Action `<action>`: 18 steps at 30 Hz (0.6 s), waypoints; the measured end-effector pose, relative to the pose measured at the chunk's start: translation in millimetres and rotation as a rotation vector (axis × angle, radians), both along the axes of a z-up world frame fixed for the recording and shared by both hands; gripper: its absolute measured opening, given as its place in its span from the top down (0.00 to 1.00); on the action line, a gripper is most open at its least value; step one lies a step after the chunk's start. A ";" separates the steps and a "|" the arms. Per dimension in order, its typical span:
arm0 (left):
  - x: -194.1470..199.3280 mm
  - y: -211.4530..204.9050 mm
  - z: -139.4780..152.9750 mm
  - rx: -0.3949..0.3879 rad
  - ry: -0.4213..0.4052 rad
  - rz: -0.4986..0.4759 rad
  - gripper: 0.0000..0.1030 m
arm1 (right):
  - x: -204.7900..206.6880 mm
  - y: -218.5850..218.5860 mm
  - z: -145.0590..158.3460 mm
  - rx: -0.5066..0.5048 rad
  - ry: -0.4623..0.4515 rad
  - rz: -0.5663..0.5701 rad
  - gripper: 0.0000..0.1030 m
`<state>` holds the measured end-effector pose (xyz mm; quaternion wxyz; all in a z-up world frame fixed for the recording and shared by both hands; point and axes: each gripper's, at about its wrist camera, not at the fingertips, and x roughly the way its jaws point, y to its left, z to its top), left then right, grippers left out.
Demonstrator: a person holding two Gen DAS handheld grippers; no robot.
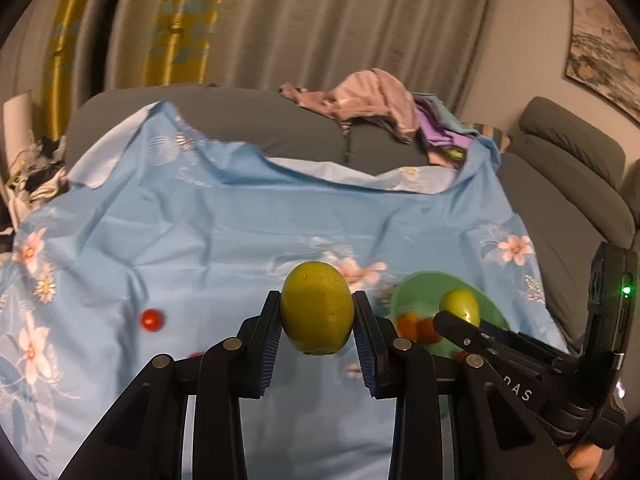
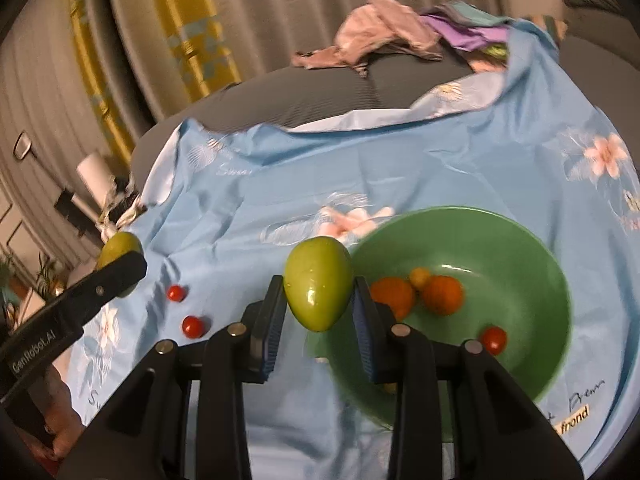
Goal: Organize fruits
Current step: 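Carry the lemon in the left gripper and green fruit in the right over the bowl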
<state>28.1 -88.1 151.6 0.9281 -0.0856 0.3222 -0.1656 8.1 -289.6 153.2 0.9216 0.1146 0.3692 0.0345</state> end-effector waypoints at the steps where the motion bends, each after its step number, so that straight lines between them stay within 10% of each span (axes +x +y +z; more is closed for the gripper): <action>1: 1.1 -7.2 -0.2 -0.002 0.000 -0.013 0.66 | -2.6 -5.7 1.8 -0.007 -0.004 -0.023 0.68; 18: 4.3 -106.0 -15.4 0.026 0.054 -0.176 0.66 | -15.4 -87.4 -9.4 0.089 0.018 -0.238 0.67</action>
